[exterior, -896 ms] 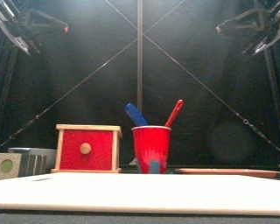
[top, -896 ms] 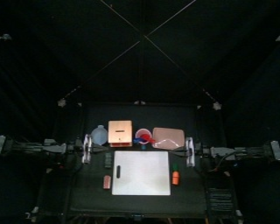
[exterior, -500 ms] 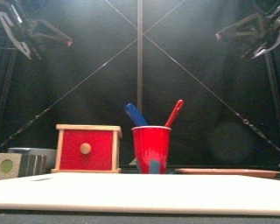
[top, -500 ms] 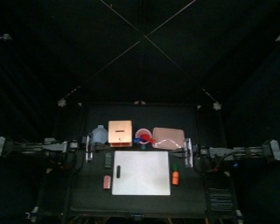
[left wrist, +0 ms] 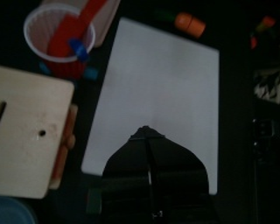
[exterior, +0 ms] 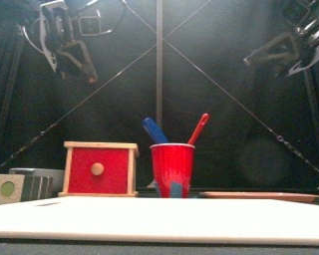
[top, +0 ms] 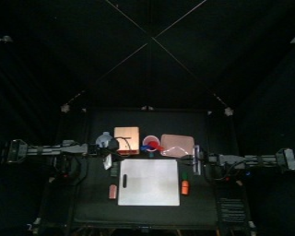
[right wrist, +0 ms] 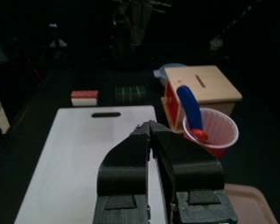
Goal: Place sushi roll onto cutting board
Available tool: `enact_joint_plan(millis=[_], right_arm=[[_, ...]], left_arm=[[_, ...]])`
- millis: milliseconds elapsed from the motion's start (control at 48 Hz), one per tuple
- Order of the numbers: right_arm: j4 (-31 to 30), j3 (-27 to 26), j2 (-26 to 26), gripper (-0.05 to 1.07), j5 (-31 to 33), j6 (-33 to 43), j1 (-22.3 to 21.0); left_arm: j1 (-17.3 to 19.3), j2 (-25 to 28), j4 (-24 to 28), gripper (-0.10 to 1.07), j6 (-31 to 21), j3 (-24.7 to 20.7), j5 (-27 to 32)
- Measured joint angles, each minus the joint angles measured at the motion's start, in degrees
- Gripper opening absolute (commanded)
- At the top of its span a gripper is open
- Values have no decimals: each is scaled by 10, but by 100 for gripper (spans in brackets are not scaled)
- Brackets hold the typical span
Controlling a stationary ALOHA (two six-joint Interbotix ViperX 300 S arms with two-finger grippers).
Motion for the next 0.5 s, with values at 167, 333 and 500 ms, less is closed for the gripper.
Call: enact_joint_plan(millis=[167, 333, 500], right_arm=[[4, 0, 23, 8, 17, 7, -15], [4, 0, 26, 9, 20, 10, -17], [5, 0, 25, 9, 22, 10, -18]], left_arm=[[-7, 63, 68, 14, -99, -46, 106], [-28, 79, 159, 14, -322, -52, 140], [-66, 79, 245, 17, -514, -23, 221]])
